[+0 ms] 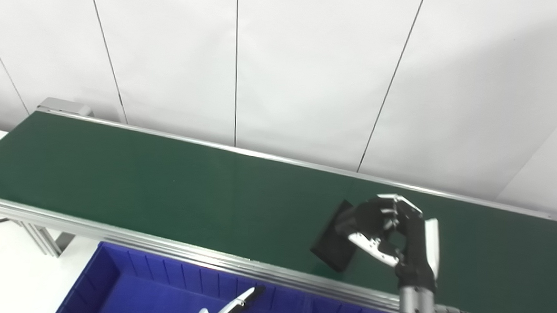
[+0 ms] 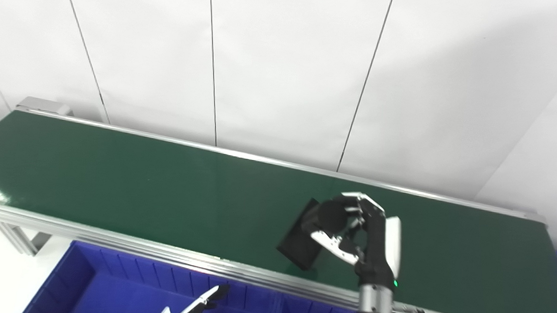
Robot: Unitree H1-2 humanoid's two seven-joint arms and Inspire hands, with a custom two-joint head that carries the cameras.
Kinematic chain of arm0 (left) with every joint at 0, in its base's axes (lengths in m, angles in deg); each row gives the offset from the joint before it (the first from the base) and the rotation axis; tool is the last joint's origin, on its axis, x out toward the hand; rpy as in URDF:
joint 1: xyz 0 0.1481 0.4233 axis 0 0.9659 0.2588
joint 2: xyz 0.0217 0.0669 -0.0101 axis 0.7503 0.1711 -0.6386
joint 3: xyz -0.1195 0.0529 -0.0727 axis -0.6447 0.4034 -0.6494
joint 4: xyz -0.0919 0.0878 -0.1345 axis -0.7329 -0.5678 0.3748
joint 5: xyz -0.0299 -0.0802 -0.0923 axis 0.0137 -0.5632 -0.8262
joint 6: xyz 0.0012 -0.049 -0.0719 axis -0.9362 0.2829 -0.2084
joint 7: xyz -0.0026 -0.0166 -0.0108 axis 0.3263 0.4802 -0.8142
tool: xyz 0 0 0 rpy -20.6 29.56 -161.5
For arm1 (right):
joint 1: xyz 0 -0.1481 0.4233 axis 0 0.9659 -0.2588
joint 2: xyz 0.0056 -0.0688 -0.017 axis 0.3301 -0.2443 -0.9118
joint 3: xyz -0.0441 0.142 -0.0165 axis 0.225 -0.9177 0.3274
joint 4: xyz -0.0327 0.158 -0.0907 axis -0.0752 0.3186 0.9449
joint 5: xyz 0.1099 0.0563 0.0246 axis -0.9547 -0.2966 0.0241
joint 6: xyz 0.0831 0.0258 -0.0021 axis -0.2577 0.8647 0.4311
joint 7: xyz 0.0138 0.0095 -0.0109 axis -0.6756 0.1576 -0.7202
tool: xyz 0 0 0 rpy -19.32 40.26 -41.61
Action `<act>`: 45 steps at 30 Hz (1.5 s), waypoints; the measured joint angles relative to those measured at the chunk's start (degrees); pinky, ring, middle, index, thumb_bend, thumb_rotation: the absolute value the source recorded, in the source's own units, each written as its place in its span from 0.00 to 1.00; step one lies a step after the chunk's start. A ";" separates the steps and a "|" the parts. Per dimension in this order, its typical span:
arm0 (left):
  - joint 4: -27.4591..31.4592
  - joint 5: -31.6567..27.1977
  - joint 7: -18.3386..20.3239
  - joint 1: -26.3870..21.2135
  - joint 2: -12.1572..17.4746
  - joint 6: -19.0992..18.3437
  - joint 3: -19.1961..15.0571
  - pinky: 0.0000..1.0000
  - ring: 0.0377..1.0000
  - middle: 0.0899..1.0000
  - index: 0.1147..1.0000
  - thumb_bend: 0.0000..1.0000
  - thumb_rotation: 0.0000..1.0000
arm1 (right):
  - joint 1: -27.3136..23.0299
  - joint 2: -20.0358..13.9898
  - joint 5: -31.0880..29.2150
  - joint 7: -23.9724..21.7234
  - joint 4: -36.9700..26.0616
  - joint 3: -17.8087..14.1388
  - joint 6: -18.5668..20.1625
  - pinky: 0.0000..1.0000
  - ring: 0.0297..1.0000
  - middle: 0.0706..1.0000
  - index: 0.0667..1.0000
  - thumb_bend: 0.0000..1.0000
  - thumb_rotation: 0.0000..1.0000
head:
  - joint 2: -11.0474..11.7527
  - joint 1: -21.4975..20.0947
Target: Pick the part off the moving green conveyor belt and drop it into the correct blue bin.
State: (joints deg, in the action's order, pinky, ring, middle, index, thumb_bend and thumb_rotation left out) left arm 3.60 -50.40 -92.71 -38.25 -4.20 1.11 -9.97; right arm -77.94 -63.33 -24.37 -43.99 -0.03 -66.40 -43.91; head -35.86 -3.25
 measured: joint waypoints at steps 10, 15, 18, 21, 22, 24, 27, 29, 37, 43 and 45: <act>0.71 -0.65 2.47 -0.02 0.15 0.00 -1.15 0.85 0.90 0.92 0.93 0.96 0.63 | 3.31 -0.09 -0.14 -0.15 -0.07 -1.72 -0.38 0.20 0.43 0.51 0.40 0.51 0.00 | -0.26 -1.23; 1.43 -0.92 2.75 0.15 0.65 0.00 -1.50 0.83 0.89 0.91 0.92 0.96 0.65 | 3.60 0.17 0.04 -0.15 -0.53 -2.03 -0.35 0.18 0.43 0.51 0.41 0.51 0.00 | -2.19 -2.02; 2.78 -0.15 2.66 0.49 1.52 0.00 -2.21 0.84 0.89 0.91 0.92 0.95 0.65 | 5.17 0.59 0.41 -0.27 -3.90 -2.07 -0.21 0.17 0.43 0.51 0.41 0.51 0.00 | -3.52 -2.72; 3.25 -0.19 2.99 0.61 1.73 0.00 -3.39 0.85 0.89 0.91 0.92 0.93 0.65 | 7.29 0.73 0.52 -1.42 -6.92 -2.11 0.32 0.13 0.43 0.51 0.41 0.51 0.00 | -5.01 -3.69; 3.56 -0.29 3.23 0.66 1.75 0.00 -3.73 0.85 0.89 0.91 0.92 0.93 0.65 | 7.94 0.79 0.30 -1.75 -7.74 -2.19 0.53 0.13 0.43 0.51 0.40 0.51 0.00 | -5.97 -4.30; 4.71 -0.55 4.02 0.90 1.77 0.00 -4.47 0.84 0.89 0.91 0.92 0.92 0.65 | 9.74 1.06 0.08 -2.23 -9.14 -2.49 1.12 0.16 0.43 0.51 0.40 0.51 0.00 | -6.85 -4.75; 5.12 -1.06 5.10 0.92 1.68 0.01 -5.26 0.84 0.89 0.90 0.92 0.92 0.65 | 12.77 1.28 0.49 -2.77 -10.93 -2.50 1.80 0.22 0.43 0.51 0.40 0.51 0.00 | -8.17 -4.92; 5.13 -1.26 5.60 0.93 1.55 0.01 -6.10 0.84 0.89 0.90 0.92 0.92 0.66 | 14.71 1.23 1.01 -3.51 -11.99 -2.49 2.34 0.23 0.43 0.51 0.40 0.51 0.00 | -8.96 -5.01; 7.01 -3.30 10.39 1.46 -0.32 0.03 -10.32 0.82 0.88 0.89 0.91 0.90 0.63 | 20.23 1.25 3.68 -3.70 -13.51 -2.40 3.20 0.31 0.44 0.51 0.40 0.51 0.00 | -10.72 -5.45; 7.03 -3.87 14.36 1.60 -1.05 0.03 -13.19 0.82 0.88 0.90 0.91 0.89 0.63 | 22.00 1.85 7.96 -2.78 -11.55 -2.44 3.80 0.19 0.43 0.51 0.40 0.51 0.00 | -11.34 -6.06; 7.03 -4.57 15.70 1.67 -1.22 0.03 -14.34 0.83 0.88 0.90 0.91 0.92 0.64 | 21.98 2.05 10.08 -1.74 -9.36 -2.48 4.17 0.24 0.43 0.50 0.40 0.51 0.00 | -11.43 -6.24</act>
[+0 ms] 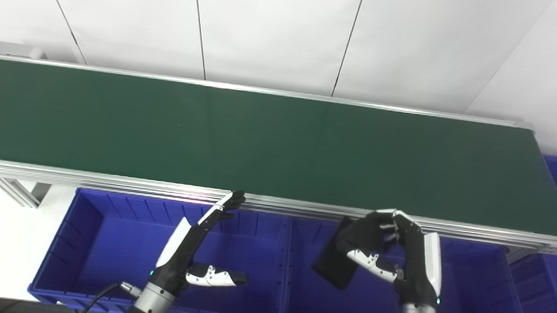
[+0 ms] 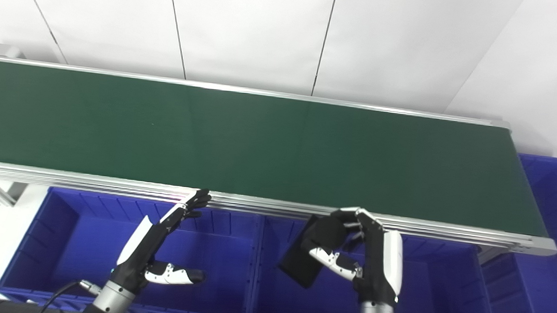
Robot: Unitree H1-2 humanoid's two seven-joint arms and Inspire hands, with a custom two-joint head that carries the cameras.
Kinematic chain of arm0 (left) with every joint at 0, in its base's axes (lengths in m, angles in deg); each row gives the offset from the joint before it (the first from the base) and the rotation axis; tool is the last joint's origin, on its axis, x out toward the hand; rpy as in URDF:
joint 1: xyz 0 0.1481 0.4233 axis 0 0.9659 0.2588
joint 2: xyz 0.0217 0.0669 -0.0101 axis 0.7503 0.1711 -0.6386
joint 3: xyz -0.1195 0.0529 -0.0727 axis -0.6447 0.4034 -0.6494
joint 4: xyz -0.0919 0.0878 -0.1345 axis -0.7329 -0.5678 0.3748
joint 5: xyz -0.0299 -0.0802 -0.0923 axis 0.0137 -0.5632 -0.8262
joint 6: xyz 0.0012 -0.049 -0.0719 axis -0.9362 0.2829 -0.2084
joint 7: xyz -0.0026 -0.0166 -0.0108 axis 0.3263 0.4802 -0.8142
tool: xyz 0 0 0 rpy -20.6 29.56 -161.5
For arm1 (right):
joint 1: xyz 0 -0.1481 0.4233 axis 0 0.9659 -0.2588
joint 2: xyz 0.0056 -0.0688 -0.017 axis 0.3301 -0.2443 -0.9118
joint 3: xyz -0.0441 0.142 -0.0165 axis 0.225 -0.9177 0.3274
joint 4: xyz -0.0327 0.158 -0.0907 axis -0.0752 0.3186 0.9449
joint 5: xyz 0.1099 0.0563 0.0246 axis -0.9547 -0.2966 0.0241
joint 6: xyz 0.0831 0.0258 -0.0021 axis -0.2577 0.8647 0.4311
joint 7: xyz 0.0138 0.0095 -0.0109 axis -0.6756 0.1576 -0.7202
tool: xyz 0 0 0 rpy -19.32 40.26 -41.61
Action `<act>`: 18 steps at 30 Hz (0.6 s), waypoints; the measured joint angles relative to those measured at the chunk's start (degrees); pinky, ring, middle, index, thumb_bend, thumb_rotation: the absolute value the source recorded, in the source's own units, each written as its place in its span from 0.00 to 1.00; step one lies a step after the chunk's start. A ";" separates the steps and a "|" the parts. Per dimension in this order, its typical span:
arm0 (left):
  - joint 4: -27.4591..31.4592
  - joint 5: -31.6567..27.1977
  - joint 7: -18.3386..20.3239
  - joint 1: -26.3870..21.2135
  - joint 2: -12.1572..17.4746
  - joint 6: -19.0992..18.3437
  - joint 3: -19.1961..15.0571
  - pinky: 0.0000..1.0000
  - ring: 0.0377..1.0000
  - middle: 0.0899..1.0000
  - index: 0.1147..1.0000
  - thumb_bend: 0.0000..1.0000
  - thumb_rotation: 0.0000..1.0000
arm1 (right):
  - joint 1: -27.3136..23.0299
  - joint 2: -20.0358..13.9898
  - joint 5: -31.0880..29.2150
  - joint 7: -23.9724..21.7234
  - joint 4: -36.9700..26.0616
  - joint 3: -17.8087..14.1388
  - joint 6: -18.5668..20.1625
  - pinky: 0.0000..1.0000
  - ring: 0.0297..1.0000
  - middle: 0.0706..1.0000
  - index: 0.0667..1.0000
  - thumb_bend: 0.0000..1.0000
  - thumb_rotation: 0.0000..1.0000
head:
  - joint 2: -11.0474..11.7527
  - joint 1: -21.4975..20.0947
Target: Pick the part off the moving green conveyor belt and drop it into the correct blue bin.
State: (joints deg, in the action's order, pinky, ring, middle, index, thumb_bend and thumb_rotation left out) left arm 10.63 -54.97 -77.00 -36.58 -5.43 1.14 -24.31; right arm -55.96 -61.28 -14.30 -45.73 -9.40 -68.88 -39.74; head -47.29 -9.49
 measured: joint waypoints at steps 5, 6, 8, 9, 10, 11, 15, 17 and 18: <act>0.23 -1.17 3.78 0.63 -1.70 0.00 -2.79 0.84 0.89 0.90 0.91 0.93 0.63 | -0.26 -0.02 1.00 1.34 6.27 -0.03 0.05 0.31 0.40 0.51 0.42 0.51 0.00 | -0.35 -0.09; 0.24 -1.38 4.49 0.74 -1.83 0.00 -3.22 0.85 0.89 0.91 0.92 0.93 0.64 | -0.38 -0.03 0.82 1.68 7.59 -0.02 0.01 0.34 0.39 0.51 0.42 0.51 0.00 | -0.44 -0.17; 0.24 -1.47 5.55 1.06 -2.02 0.00 -4.30 0.84 0.89 0.91 0.92 0.92 0.64 | -0.71 -0.06 0.63 2.35 10.04 0.04 -0.09 0.34 0.38 0.51 0.43 0.51 0.00 | -0.61 -0.26; 0.24 -1.47 5.81 1.19 -2.10 0.00 -4.82 0.84 0.89 0.91 0.92 0.92 0.64 | -0.90 -0.06 0.64 2.63 11.01 0.05 -0.09 0.34 0.39 0.51 0.43 0.51 0.00 | -0.62 -0.26; 0.25 -1.48 6.28 1.31 -2.17 0.00 -5.30 0.84 0.89 0.91 0.92 0.91 0.63 | -1.18 -0.05 0.80 3.02 11.78 0.15 -0.08 0.36 0.39 0.52 0.44 0.51 0.00 | -0.62 -0.26; 0.25 -1.59 6.79 1.43 -2.25 0.00 -5.62 0.84 0.89 0.91 0.92 0.91 0.63 | -1.50 -0.06 1.06 3.14 12.28 0.31 -0.08 0.40 0.40 0.51 0.44 0.51 0.00 | -0.62 -0.18; 0.24 -1.76 8.62 1.82 -3.33 0.00 -6.66 0.85 0.90 0.91 0.92 0.91 0.62 | -3.17 -0.15 1.17 2.27 14.24 1.64 0.26 0.36 0.41 0.47 0.46 0.52 0.00 | -0.79 0.17; 0.25 -1.73 9.33 2.13 -3.66 0.00 -6.99 0.85 0.90 0.91 0.92 0.92 0.63 | -3.87 -0.31 1.30 1.16 15.05 2.95 0.82 0.56 0.65 0.74 0.68 0.66 0.06 | -0.79 0.44; 0.25 -1.72 9.66 2.24 -3.69 0.00 -7.18 0.85 0.90 0.91 0.92 0.92 0.63 | -4.31 -0.54 1.55 0.36 15.98 3.91 1.32 0.65 0.75 0.83 0.75 0.72 0.10 | -0.79 0.53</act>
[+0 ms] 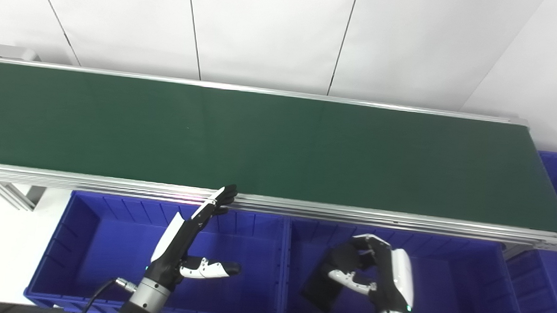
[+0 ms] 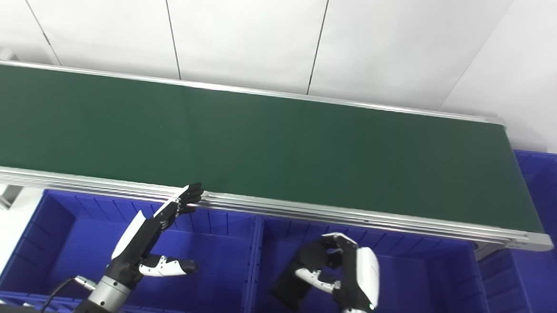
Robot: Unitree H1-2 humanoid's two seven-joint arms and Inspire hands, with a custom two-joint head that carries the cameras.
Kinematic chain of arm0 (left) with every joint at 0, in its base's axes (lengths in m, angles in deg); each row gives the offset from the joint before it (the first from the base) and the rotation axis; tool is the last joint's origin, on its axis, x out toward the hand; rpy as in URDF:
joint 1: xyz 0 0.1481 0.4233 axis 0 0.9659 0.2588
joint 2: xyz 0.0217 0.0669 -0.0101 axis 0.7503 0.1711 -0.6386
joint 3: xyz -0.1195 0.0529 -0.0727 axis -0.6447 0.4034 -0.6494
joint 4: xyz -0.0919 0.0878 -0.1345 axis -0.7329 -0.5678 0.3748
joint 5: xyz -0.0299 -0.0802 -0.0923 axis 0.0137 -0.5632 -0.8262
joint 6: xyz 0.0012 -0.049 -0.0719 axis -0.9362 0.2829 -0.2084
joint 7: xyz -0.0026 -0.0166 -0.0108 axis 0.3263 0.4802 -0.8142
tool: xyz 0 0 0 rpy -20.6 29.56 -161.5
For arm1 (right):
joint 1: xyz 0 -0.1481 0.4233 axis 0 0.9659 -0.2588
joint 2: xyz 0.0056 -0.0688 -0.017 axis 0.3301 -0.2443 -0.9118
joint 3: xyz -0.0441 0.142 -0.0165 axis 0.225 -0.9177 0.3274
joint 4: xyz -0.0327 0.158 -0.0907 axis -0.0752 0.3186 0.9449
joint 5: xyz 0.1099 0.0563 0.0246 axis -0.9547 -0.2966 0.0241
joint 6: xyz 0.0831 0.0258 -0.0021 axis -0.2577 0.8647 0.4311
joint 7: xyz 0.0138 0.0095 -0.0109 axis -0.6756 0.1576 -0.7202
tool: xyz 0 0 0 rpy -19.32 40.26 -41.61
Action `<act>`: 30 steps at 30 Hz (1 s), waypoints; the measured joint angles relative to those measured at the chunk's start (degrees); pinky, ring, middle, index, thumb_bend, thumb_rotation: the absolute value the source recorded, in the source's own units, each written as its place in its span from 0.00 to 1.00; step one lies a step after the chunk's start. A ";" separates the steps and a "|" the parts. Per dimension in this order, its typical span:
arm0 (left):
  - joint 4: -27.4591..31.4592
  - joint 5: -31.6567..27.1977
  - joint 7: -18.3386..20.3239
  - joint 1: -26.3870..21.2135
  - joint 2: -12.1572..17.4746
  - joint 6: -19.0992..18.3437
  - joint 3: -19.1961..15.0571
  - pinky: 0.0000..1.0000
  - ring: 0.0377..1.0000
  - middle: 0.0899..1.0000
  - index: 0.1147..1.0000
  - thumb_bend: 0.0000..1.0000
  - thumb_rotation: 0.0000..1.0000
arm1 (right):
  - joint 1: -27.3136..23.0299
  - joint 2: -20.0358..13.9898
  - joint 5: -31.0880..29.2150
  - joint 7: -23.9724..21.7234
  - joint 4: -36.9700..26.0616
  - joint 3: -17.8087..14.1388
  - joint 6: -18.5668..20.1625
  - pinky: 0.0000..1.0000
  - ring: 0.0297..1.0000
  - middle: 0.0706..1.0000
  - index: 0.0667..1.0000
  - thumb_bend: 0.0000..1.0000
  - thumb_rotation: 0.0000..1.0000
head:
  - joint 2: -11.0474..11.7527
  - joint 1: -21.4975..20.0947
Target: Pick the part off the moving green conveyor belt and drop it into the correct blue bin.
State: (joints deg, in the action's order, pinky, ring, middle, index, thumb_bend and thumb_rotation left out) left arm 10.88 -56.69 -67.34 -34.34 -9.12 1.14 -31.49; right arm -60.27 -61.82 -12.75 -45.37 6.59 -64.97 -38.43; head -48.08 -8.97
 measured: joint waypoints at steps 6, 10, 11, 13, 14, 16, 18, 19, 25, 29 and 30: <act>0.02 0.03 0.69 0.69 -0.01 0.00 -1.37 0.85 0.89 0.91 0.92 0.91 0.63 | 0.23 -2.14 0.77 -1.74 1.20 3.56 0.44 0.91 0.99 0.99 0.91 0.88 0.33 | 0.09 0.00; 0.02 -0.03 1.52 1.00 -0.16 0.00 -1.74 0.85 0.90 0.91 0.92 0.92 0.63 | 1.34 -4.02 0.92 -0.73 0.11 4.99 -1.80 0.93 1.00 1.00 0.96 0.94 0.42 | 0.09 -0.09; 0.04 -0.03 1.74 1.11 -0.21 0.00 -1.96 0.85 0.90 0.91 0.92 0.91 0.63 | 1.75 -4.40 0.87 0.18 -0.20 5.12 -3.50 0.94 1.00 1.00 0.98 0.95 0.44 | 0.09 -0.09; 0.13 -0.02 2.11 1.27 -0.22 0.00 -2.12 0.84 0.89 0.91 0.91 0.91 0.63 | 2.35 -4.90 0.78 1.50 -0.71 5.22 -6.26 0.94 1.00 1.00 1.00 0.96 0.48 | 0.09 -0.09; 0.44 0.00 2.21 1.38 -0.24 0.00 -2.17 0.84 0.89 0.91 0.91 0.91 0.63 | 2.78 -5.12 0.78 2.03 -1.40 5.27 -7.19 0.93 1.00 1.00 1.00 0.97 0.51 | 0.09 -0.17; 0.96 -0.01 2.28 1.54 -0.47 0.00 -2.33 0.84 0.89 0.91 0.91 0.91 0.62 | 3.73 -5.21 0.81 3.06 -3.04 5.22 -8.64 0.90 1.00 1.00 1.00 0.98 0.54 | 0.26 -0.09; 0.98 -0.03 2.34 1.54 -0.86 0.00 -2.43 0.84 0.89 0.91 0.91 0.90 0.62 | 4.65 -5.20 0.92 4.05 -4.76 5.17 -9.57 0.89 1.00 1.00 1.00 0.98 0.55 | 0.35 -0.09; 0.98 -0.02 2.36 1.54 -1.05 0.00 -2.42 0.84 0.89 0.90 0.91 0.91 0.62 | 5.11 -5.21 0.97 4.49 -5.40 5.12 -9.90 0.88 0.99 1.00 1.00 0.98 0.56 | 0.53 0.09; 0.47 0.01 2.36 1.54 -1.27 0.00 -2.38 0.83 0.87 0.89 0.90 0.90 0.61 | 7.41 -5.24 -5.04 4.74 -8.44 4.19 -16.22 0.83 0.91 0.93 0.94 0.99 0.48 | 1.23 1.14; -0.54 0.83 1.93 1.55 -1.27 0.00 -2.05 0.82 0.87 0.88 0.90 0.91 0.63 | 7.27 -5.67 -17.65 1.17 -7.82 4.72 -20.36 0.82 0.87 0.91 0.92 1.00 0.43 | 2.11 1.93; -0.63 1.21 1.84 1.57 -1.27 0.00 -1.94 0.82 0.87 0.88 0.90 0.91 0.63 | 7.12 -6.00 -20.86 -0.23 -7.38 5.24 -20.60 0.82 0.87 0.91 0.93 1.00 0.44 | 2.37 2.28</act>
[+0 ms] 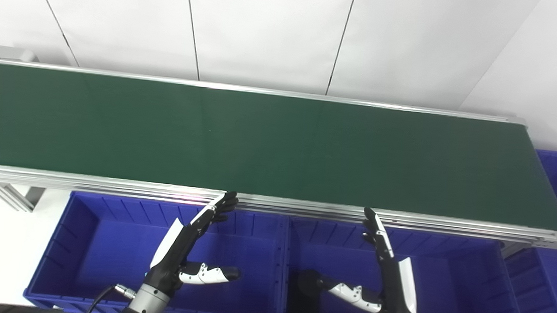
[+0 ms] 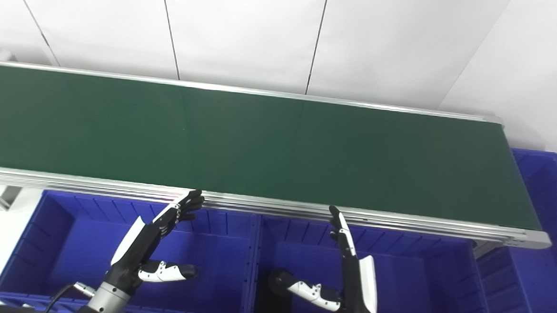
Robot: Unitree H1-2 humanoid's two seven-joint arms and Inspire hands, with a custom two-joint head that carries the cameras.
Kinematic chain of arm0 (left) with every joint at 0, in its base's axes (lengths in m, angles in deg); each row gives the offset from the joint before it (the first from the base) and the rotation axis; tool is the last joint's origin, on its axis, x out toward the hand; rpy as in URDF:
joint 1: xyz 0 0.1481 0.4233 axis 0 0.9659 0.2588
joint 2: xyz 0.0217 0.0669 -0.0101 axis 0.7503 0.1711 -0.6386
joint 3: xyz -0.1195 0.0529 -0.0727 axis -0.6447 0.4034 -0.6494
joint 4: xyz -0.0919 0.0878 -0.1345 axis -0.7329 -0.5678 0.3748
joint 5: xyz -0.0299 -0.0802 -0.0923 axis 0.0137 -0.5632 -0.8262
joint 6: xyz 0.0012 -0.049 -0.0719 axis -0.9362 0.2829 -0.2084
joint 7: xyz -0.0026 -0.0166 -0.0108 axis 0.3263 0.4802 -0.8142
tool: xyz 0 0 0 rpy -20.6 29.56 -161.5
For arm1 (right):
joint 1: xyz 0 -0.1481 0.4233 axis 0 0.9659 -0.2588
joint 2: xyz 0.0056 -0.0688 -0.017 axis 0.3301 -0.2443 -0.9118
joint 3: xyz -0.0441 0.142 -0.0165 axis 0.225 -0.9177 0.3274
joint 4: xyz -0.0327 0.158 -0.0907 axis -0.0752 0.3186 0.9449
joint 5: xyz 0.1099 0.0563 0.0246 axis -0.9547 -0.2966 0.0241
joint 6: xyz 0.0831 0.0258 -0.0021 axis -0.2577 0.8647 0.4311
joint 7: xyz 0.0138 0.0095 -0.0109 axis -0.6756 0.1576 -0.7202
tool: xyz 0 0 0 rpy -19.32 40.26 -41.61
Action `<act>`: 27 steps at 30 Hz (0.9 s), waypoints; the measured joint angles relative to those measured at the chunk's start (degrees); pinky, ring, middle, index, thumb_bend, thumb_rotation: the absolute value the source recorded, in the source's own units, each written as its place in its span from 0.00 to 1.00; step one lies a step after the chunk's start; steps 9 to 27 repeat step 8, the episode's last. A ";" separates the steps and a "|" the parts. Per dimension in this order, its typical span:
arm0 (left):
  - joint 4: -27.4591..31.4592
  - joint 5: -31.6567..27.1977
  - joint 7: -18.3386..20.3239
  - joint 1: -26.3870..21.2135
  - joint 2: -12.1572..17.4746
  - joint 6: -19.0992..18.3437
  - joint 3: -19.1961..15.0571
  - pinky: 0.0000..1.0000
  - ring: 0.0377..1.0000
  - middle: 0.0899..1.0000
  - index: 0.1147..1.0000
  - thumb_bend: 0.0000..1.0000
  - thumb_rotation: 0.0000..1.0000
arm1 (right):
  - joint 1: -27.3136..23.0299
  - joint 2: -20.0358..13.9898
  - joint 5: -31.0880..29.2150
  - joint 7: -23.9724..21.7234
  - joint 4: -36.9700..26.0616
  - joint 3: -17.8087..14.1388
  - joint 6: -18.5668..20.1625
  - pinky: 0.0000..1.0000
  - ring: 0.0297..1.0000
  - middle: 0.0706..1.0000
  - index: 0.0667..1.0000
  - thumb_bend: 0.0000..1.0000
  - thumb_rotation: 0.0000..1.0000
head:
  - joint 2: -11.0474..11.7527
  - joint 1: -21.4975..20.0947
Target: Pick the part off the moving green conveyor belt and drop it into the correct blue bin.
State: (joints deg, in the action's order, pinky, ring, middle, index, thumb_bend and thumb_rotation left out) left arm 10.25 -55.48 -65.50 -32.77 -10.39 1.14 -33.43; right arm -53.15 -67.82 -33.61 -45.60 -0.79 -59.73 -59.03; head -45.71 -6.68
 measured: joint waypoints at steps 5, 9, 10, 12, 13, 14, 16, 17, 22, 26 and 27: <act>-0.75 0.41 -0.76 0.00 0.00 0.00 0.47 0.83 0.87 0.89 0.90 0.92 0.62 | -0.63 -0.71 -7.54 -5.90 2.30 0.64 -0.33 0.84 0.85 0.88 0.93 1.00 0.54 | 0.53 0.71; -1.75 0.20 -0.78 -0.01 -0.02 0.00 0.48 0.83 0.88 0.89 0.90 0.92 0.62 | -1.25 -0.71 -8.48 -7.82 3.69 0.39 -0.37 0.83 0.85 0.88 0.92 1.00 0.56 | 0.71 0.88; -1.75 0.20 -0.78 -0.01 -0.02 0.00 0.48 0.83 0.88 0.89 0.90 0.92 0.62 | -1.25 -0.71 -8.48 -7.82 3.69 0.39 -0.37 0.83 0.85 0.88 0.92 1.00 0.56 | 0.71 0.88; -1.75 0.20 -0.78 -0.01 -0.02 0.00 0.48 0.83 0.88 0.89 0.90 0.92 0.62 | -1.25 -0.71 -8.48 -7.82 3.69 0.39 -0.37 0.83 0.85 0.88 0.92 1.00 0.56 | 0.71 0.88; -1.75 0.20 -0.78 -0.01 -0.02 0.00 0.48 0.83 0.88 0.89 0.90 0.92 0.62 | -1.25 -0.71 -8.48 -7.82 3.69 0.39 -0.37 0.83 0.85 0.88 0.92 1.00 0.56 | 0.71 0.88; -1.75 0.20 -0.78 -0.01 -0.02 0.00 0.48 0.83 0.88 0.89 0.90 0.92 0.62 | -1.25 -0.71 -8.48 -7.82 3.69 0.39 -0.37 0.83 0.85 0.88 0.92 1.00 0.56 | 0.71 0.88; -1.75 0.20 -0.78 -0.01 -0.02 0.00 0.48 0.83 0.88 0.89 0.90 0.92 0.62 | -1.25 -0.71 -8.48 -7.82 3.69 0.39 -0.37 0.83 0.85 0.88 0.92 1.00 0.56 | 0.71 0.88; -1.75 0.20 -0.78 -0.01 -0.02 0.00 0.48 0.83 0.88 0.89 0.90 0.92 0.62 | -1.25 -0.71 -8.48 -7.82 3.69 0.39 -0.37 0.83 0.85 0.88 0.92 1.00 0.56 | 0.71 0.88; -1.75 0.20 -0.78 -0.01 -0.02 0.00 0.48 0.83 0.88 0.89 0.90 0.92 0.62 | -1.25 -0.71 -8.48 -7.82 3.69 0.39 -0.37 0.83 0.85 0.88 0.92 1.00 0.56 | 0.71 0.88; -1.75 0.20 -0.78 -0.01 -0.02 0.00 0.48 0.83 0.88 0.89 0.90 0.92 0.62 | -1.25 -0.71 -8.48 -7.82 3.69 0.39 -0.37 0.83 0.85 0.88 0.92 1.00 0.56 | 0.71 0.88; -1.75 0.20 -0.78 -0.01 -0.02 0.00 0.48 0.83 0.88 0.89 0.90 0.92 0.62 | -1.25 -0.71 -8.48 -7.82 3.69 0.39 -0.37 0.83 0.85 0.88 0.92 1.00 0.56 | 0.71 0.88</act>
